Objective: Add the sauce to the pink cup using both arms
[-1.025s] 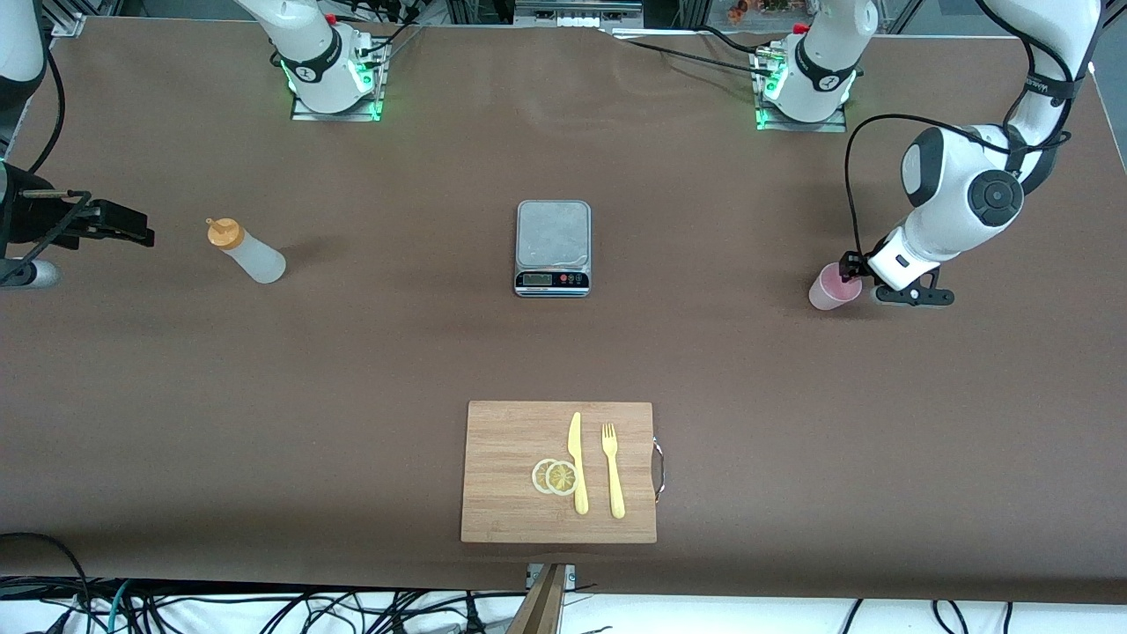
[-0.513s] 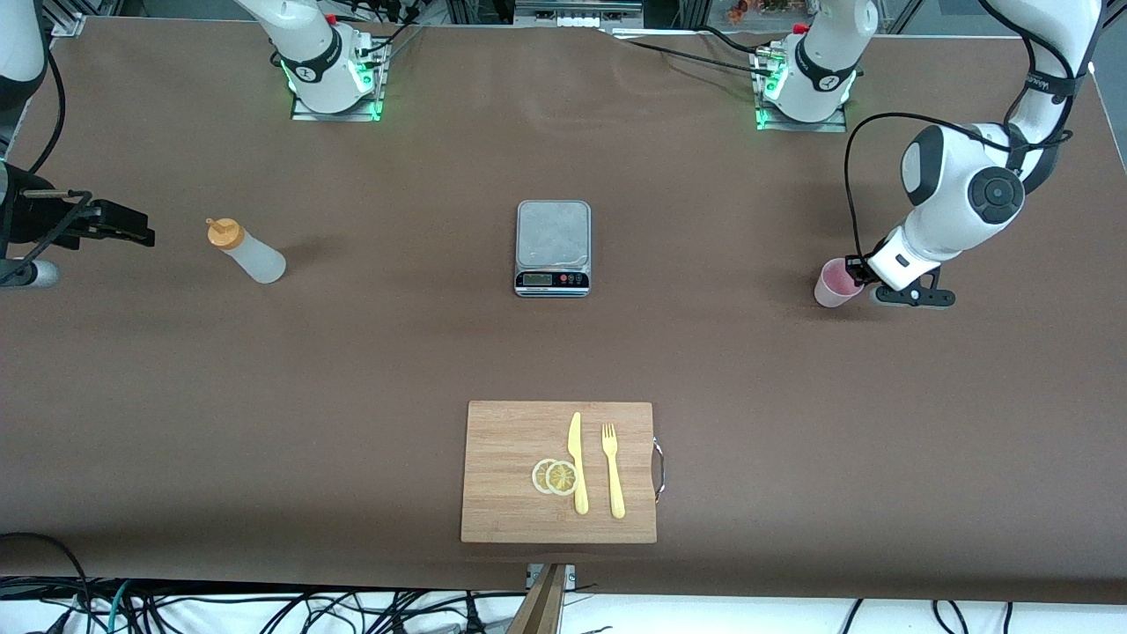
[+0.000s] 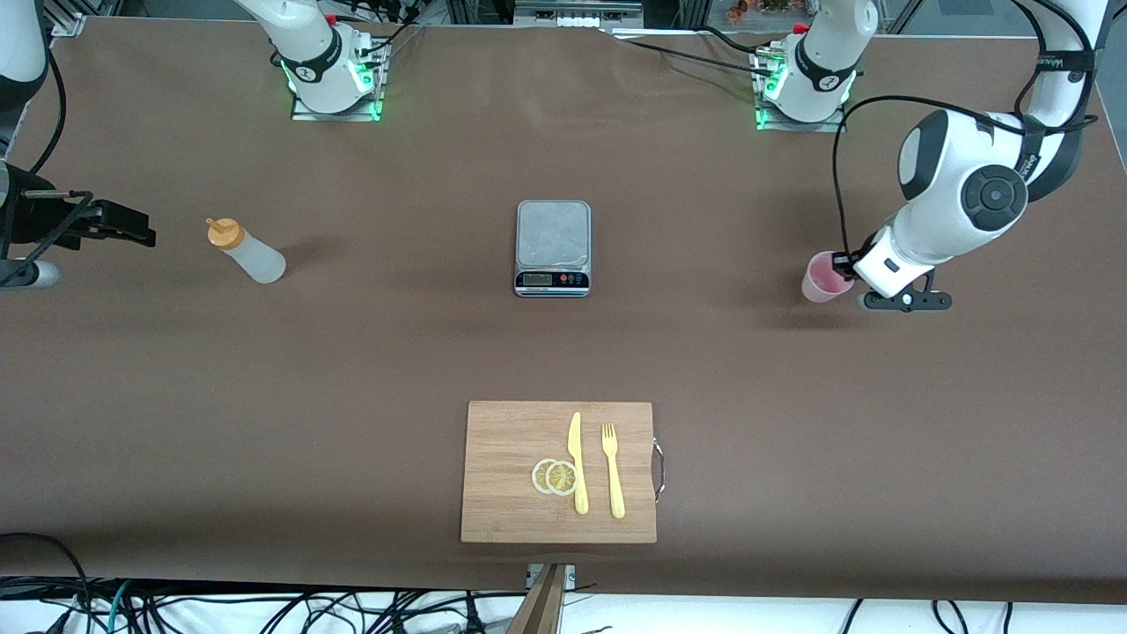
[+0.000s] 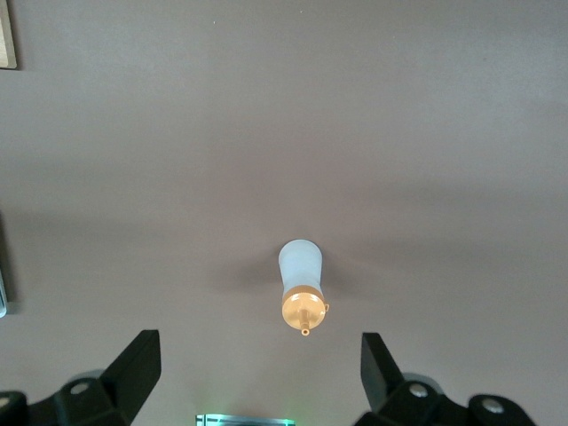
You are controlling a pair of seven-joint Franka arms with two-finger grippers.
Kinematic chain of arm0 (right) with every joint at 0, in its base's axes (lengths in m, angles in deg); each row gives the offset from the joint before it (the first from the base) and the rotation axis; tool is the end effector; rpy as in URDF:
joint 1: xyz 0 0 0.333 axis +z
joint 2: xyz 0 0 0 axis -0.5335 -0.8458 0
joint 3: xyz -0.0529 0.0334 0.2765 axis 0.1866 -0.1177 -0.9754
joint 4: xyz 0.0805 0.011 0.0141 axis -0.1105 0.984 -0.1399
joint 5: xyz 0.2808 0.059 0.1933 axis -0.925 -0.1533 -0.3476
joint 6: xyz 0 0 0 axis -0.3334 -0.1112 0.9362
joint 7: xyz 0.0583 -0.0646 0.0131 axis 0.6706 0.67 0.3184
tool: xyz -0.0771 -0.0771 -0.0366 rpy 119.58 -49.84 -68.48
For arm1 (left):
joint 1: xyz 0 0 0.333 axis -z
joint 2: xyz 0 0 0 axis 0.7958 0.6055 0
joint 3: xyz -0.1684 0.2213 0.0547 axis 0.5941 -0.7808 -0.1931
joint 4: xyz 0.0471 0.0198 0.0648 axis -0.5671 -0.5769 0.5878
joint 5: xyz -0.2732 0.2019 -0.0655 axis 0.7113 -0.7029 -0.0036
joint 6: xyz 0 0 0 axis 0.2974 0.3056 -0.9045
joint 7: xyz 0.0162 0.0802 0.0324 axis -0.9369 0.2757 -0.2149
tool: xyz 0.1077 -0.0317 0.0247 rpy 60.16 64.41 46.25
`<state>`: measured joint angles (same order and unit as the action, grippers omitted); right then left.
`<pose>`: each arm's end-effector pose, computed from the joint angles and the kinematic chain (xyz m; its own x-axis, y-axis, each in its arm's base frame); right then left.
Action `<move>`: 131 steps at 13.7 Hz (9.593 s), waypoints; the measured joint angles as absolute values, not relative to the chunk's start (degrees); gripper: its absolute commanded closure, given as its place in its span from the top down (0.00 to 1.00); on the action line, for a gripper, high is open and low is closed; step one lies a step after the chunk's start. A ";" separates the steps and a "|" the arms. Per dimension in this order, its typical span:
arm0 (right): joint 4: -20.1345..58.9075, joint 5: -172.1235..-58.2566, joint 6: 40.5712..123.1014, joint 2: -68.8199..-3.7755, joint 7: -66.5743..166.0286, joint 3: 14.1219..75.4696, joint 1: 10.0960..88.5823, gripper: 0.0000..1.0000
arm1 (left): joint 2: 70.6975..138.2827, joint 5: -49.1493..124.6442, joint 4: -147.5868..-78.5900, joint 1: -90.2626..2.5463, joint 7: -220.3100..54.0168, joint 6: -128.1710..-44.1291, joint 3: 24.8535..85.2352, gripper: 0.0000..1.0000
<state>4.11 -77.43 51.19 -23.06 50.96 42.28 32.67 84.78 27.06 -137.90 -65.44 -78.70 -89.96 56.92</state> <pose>0.5408 -0.0232 0.5299 0.9851 0.0642 -0.1593 0.0660 -0.9978 0.0063 0.4849 -0.0607 0.3272 0.9864 0.0435 -0.1588 0.0412 -0.9990 -0.0176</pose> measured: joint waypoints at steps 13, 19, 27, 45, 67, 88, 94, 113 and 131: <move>4.14 -78.43 52.21 -26.06 75.48 42.90 28.97 1.00 | 102.70 30.67 -125.11 -46.04 -27.96 -95.44 75.56 0.00; 4.23 -82.30 52.37 -29.43 95.65 43.06 24.51 1.00 | 109.52 27.17 -121.09 -41.05 -19.83 -100.23 75.35 0.00; 6.14 -89.55 51.47 -35.14 118.09 43.18 16.85 1.00 | 111.04 27.11 -119.97 -38.46 -18.87 -101.84 73.97 0.01; 20.58 -104.57 51.05 -41.77 159.19 43.30 3.63 1.00 | 109.21 25.24 -107.10 -40.24 -18.85 -84.79 71.41 0.99; 29.34 -121.16 51.10 -51.79 191.04 41.33 0.23 1.00 | 96.20 22.37 -99.17 -86.45 -76.31 -75.67 66.70 1.00; 25.02 -121.95 51.09 -53.57 190.71 38.53 6.48 0.00 | 78.49 29.04 -107.19 -53.57 -80.76 -61.56 36.33 1.00; 22.03 -122.18 53.14 -48.42 179.00 38.25 15.66 0.00 | 79.28 29.04 -107.13 -53.39 -80.77 -62.18 36.46 1.00; 22.11 -104.22 72.45 -36.07 131.12 38.10 47.25 0.00 | 79.48 29.04 -106.13 -52.96 -80.77 -59.20 37.31 1.00; 22.10 -85.20 74.57 -34.25 101.68 38.07 68.22 0.00 | 79.48 29.04 -106.13 -52.95 -80.77 -58.83 37.31 1.00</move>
<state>22.10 -85.20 74.57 -34.25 101.68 38.07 68.22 79.48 29.04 -106.13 -52.95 -80.77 -58.83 37.31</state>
